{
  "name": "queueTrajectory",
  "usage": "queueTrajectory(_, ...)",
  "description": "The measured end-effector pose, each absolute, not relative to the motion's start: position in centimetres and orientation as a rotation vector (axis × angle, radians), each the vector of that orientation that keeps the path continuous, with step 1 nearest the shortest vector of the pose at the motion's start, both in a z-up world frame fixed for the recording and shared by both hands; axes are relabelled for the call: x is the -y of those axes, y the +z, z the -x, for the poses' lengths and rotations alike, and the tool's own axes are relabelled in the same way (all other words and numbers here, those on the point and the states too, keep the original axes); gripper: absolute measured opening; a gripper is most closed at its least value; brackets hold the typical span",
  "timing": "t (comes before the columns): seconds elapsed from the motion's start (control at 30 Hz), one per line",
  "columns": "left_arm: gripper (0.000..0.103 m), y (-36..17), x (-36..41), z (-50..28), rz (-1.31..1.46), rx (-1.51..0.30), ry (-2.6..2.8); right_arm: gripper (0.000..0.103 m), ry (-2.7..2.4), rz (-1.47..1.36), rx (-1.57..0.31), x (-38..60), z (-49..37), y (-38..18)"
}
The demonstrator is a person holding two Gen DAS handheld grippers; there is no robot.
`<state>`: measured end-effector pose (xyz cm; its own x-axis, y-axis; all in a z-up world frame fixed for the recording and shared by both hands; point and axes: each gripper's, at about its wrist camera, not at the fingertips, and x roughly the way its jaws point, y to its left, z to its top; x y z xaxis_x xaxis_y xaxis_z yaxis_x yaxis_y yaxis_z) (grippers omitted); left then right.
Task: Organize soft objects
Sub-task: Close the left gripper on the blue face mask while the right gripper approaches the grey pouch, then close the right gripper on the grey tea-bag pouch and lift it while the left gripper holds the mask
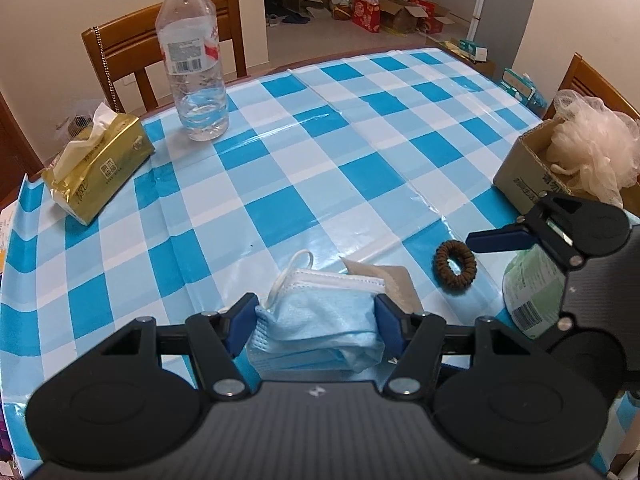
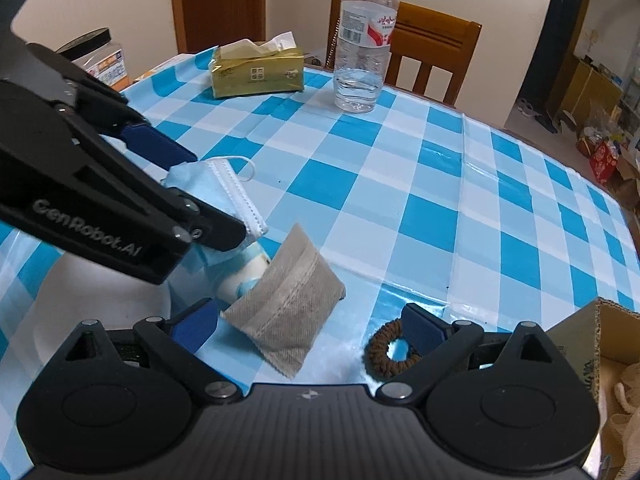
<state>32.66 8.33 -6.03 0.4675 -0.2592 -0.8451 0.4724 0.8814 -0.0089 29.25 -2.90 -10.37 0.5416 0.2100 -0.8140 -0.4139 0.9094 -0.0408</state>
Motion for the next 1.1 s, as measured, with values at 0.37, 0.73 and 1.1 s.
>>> queueTrajectory(0.37,0.063,-6.0,-8.9,-33.2,-0.235,-0.983,-0.437,0.098,0.264,0.283,-0.959,3.0,-30.5,-12.0)
queueTrajectory(0.73,0.063,-5.9,-9.3,-33.5,-0.235,-0.981,-0.435,0.082,0.386,0.196,-0.99,2.3,-30.8,-12.4)
queueTrajectory(1.1,0.063,-6.3,-9.6,-33.9,-0.235,-0.991,-0.431,0.049,0.429,0.132,-1.021,2.2,-31.2,-12.4)
